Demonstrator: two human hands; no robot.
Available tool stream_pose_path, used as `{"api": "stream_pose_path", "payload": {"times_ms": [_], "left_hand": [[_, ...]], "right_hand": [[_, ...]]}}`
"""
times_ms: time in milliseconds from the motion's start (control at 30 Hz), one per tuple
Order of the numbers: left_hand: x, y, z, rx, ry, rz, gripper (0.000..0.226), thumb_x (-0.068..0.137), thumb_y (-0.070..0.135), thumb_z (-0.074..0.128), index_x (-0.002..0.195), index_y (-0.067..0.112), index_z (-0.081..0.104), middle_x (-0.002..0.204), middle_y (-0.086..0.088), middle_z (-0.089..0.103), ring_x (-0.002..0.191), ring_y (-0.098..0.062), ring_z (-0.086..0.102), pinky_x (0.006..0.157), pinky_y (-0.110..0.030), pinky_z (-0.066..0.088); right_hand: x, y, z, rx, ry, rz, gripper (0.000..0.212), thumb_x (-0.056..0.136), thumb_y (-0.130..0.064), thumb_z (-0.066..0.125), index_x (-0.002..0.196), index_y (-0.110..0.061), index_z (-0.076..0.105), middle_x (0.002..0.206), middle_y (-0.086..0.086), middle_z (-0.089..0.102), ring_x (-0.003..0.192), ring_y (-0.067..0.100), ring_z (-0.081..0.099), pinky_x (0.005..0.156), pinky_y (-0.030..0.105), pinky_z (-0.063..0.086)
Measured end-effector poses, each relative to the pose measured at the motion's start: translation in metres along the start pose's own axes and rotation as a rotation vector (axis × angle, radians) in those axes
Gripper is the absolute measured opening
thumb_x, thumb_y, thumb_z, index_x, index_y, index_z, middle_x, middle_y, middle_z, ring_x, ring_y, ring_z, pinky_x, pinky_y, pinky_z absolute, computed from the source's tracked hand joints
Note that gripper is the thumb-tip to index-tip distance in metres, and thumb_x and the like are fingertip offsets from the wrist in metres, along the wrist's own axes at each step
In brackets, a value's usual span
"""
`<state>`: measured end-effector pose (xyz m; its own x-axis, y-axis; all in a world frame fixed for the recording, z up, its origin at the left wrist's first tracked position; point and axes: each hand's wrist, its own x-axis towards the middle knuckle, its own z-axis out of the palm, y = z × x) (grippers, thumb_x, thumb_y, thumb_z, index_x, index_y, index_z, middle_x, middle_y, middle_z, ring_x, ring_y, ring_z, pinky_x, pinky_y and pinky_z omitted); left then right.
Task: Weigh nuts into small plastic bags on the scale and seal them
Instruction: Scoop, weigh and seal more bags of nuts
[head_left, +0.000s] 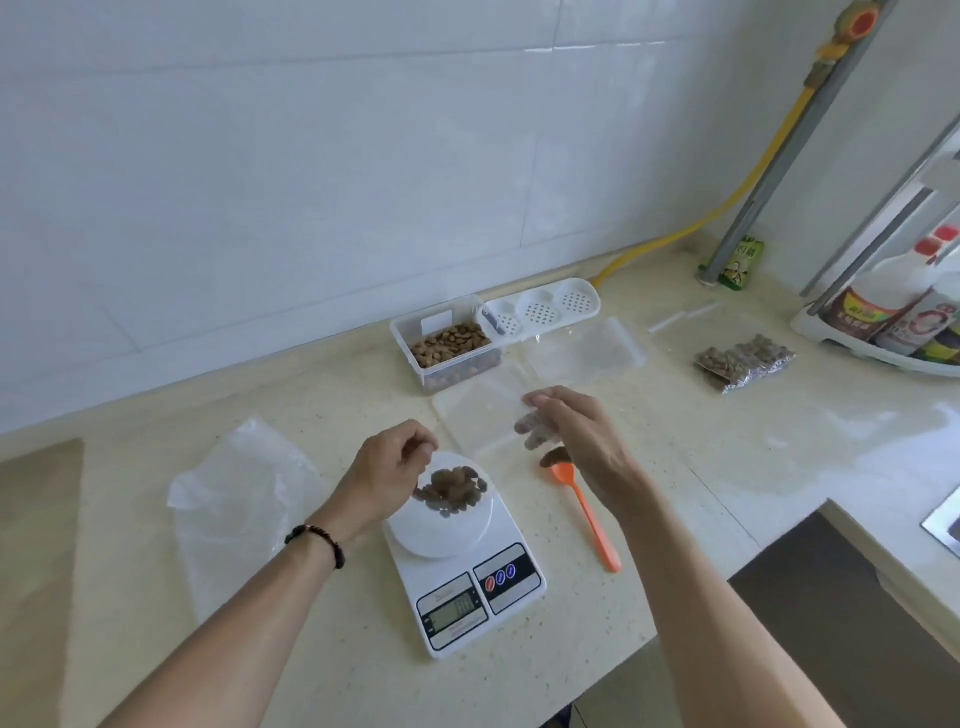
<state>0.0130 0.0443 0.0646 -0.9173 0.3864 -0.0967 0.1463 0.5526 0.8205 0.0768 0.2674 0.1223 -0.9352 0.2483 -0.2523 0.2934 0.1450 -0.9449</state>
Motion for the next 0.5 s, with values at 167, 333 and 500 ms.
{"api": "stream_pose_path", "payload": {"times_ms": [167, 333, 500], "left_hand": [[0.012, -0.016, -0.001, 0.061, -0.028, -0.039, 0.014, 0.096, 0.014, 0.053, 0.088, 0.020, 0.063, 0.080, 0.010, 0.063, 0.076, -0.008, 0.059, 0.067, -0.020, 0.047], [0.023, -0.032, 0.011, 0.196, -0.068, -0.026, 0.011, 0.095, 0.019, 0.055, 0.087, 0.023, 0.060, 0.084, 0.011, 0.064, 0.081, -0.011, 0.061, 0.072, -0.027, 0.051], [0.027, -0.041, 0.026, 0.320, 0.066, 0.036, 0.009, 0.095, 0.018, 0.055, 0.096, 0.014, 0.063, 0.096, 0.002, 0.062, 0.093, -0.019, 0.058, 0.075, -0.035, 0.049]], "right_hand": [[0.011, 0.031, 0.017, -0.236, 0.023, 0.032, 0.017, 0.097, -0.026, 0.059, 0.099, -0.010, 0.064, 0.086, 0.007, 0.071, 0.072, 0.015, 0.066, 0.062, 0.028, 0.056], [0.025, 0.069, 0.028, -0.388, 0.141, 0.153, 0.015, 0.092, -0.025, 0.061, 0.082, -0.016, 0.069, 0.076, 0.001, 0.072, 0.074, 0.019, 0.068, 0.069, 0.035, 0.057], [0.037, 0.081, 0.029, -0.469, 0.194, 0.169, 0.016, 0.092, -0.027, 0.061, 0.093, -0.012, 0.067, 0.086, 0.001, 0.070, 0.079, 0.022, 0.065, 0.059, 0.025, 0.050]]}}
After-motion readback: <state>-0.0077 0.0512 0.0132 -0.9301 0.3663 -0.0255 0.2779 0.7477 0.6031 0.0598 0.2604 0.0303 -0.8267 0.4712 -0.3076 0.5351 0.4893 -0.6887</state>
